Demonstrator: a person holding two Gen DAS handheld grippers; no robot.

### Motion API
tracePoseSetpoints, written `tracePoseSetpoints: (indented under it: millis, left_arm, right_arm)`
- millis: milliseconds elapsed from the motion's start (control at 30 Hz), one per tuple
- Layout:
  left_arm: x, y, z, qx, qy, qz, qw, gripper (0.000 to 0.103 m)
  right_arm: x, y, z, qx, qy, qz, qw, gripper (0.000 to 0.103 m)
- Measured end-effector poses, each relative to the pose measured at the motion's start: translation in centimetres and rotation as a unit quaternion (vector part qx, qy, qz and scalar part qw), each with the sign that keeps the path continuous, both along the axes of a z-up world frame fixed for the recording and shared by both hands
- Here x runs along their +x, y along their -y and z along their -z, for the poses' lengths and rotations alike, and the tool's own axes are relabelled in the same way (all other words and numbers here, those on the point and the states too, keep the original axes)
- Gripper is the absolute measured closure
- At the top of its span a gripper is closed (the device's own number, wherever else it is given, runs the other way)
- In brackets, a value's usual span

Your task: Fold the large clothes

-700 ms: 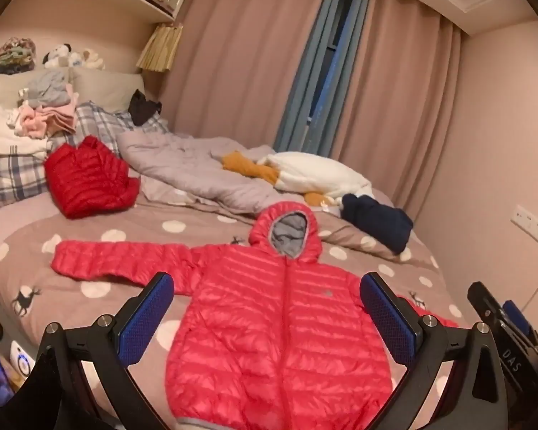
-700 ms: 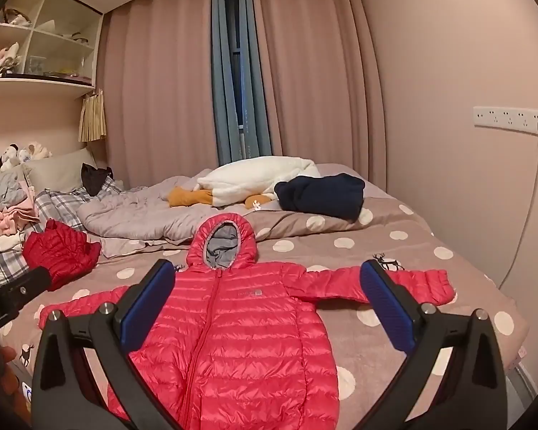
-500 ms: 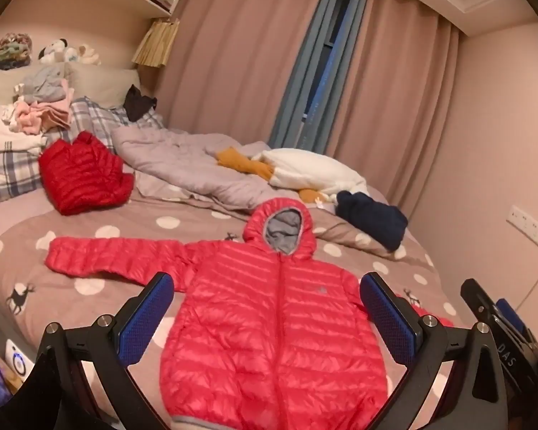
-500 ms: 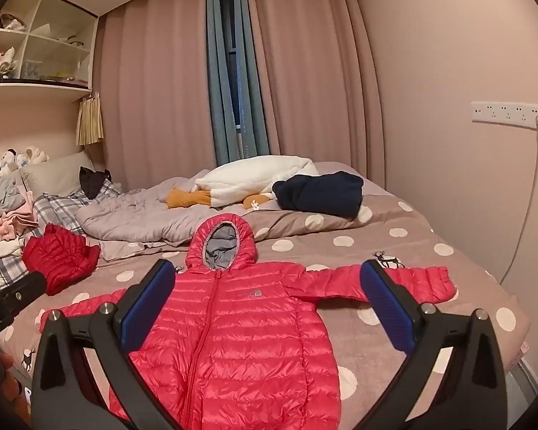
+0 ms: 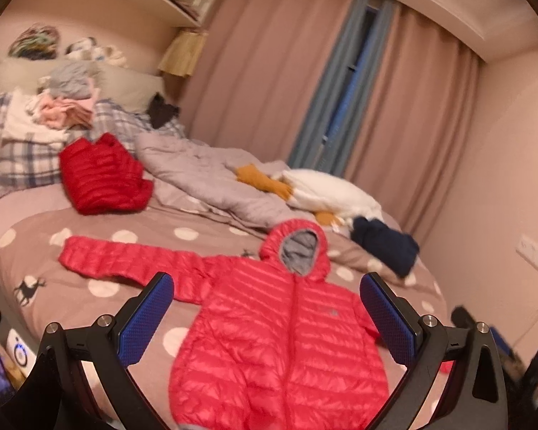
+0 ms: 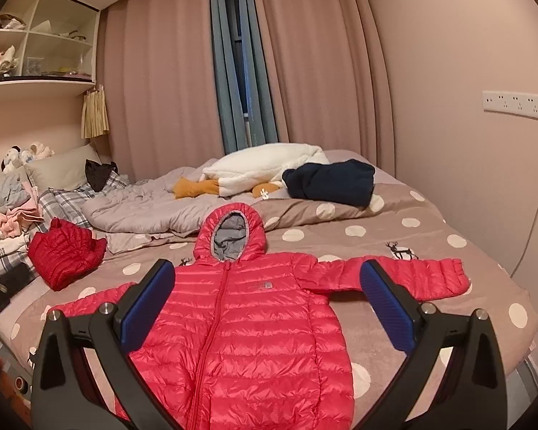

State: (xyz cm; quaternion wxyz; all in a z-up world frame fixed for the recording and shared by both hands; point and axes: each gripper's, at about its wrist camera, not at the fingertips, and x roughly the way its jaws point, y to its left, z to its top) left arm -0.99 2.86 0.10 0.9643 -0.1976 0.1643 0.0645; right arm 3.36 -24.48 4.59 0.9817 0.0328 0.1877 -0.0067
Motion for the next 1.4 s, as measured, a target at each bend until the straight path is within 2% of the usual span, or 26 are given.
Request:
tracePoseSetpoints:
  millis: [67,200,500,900,1100,1300,1400]
  left_arm:
    - [-0.1,-0.5,0.0,-0.004,0.001,-0.013,0.9999,0.000]
    - [0.1,-1.3,0.1,-0.024,0.005,-0.001,0.9997,0.000]
    - [-0.5,-1.1,0.4,-0.031,0.006,0.006,0.9995,0.000]
    - [-0.3,-1.6,0.7,0.001,-0.007,-0.054,0.9985,0.000]
    - [-0.1,-1.5,0.9,0.010,-0.006,-0.114,0.9934,0.000]
    - [1.4,-0.5,1.5,0.036,-0.018,-0.138,0.9896,0.000]
    - [1.9,0.3,1.8,0.053,-0.021,-0.143,0.9880,0.000]
  right_arm:
    - [0.1,-0.4,0.1,-0.007,-0.001,0.004,1.000,0.000]
    - [0.2,-1.2,0.3,-0.015,-0.005,0.005,1.000,0.000]
    - [0.9,-2.7,0.9,-0.031,-0.015,-0.020,0.999,0.000]
    - [1.2,-3.5,1.5,-0.031,-0.031,-0.038,0.998,0.000]
    - [1.8,-2.8,1.6,0.003,-0.040,-0.049,0.998,0.000]
    - [2.9,-2.6,2.5,-0.004,-0.051,-0.057,0.997,0.000]
    - [3.4,-2.1,2.7,0.019,-0.057,-0.060,0.996,0.000]
